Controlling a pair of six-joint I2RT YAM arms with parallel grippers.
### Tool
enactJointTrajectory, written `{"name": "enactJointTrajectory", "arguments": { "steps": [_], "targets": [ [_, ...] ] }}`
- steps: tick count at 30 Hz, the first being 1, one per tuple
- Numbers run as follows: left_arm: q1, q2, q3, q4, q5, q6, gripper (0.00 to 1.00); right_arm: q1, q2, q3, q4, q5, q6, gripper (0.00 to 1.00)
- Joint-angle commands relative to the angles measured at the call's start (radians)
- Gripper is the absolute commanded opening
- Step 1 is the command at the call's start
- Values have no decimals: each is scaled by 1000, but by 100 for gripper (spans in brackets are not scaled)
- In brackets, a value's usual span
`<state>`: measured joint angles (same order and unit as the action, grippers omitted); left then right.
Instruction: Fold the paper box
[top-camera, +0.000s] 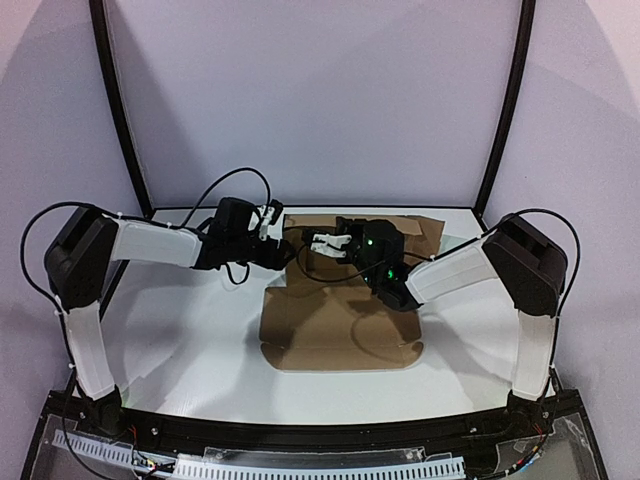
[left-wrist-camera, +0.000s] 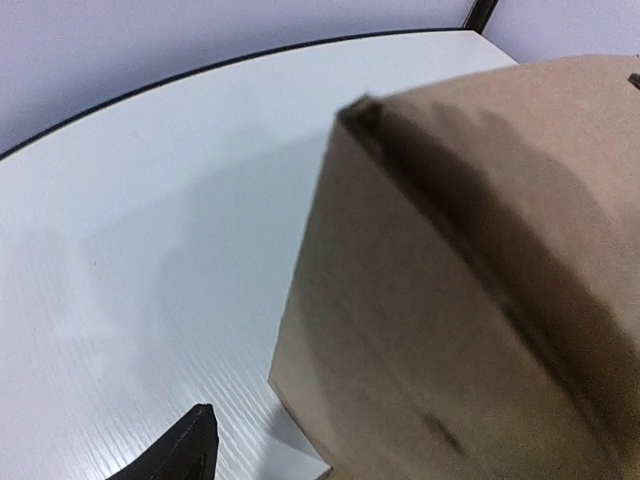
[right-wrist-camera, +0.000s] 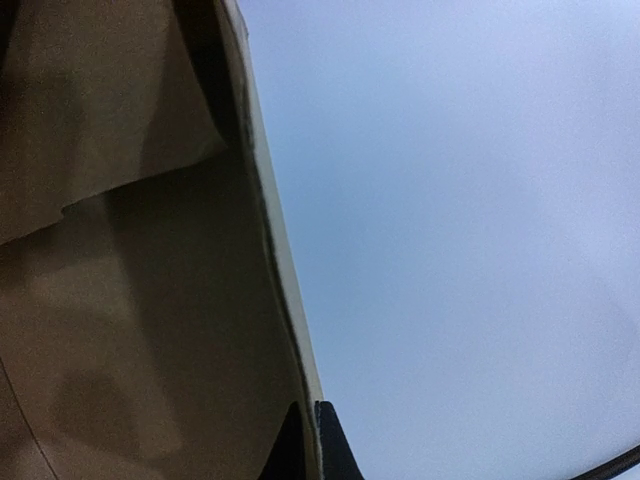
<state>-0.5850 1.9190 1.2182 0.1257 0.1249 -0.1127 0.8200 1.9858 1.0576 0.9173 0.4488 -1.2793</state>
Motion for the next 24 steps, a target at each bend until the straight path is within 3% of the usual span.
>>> {"name": "enactJointTrajectory", "arguments": {
  "steps": [1,7,12,17,19,22,24],
  "targets": [
    [-2,30,-8,156,-146,-67,71,7,36,-25,-208,-64,39,0],
    [-29,67,-18,240,-255,-94,55,7,31,-27,-225,-59,45,0],
    [-38,86,1,215,-365,-95,40,7,30,-25,-231,-55,45,0],
    [-58,92,10,192,-479,-105,31,7,20,-28,-231,-52,48,0],
    [-70,100,38,138,-554,-134,15,7,16,-29,-234,-50,50,0],
    [-77,112,48,127,-626,-168,2,7,15,-29,-236,-49,53,0],
    [-77,117,59,103,-649,-181,1,7,13,-31,-236,-48,52,0]
  ]
}}
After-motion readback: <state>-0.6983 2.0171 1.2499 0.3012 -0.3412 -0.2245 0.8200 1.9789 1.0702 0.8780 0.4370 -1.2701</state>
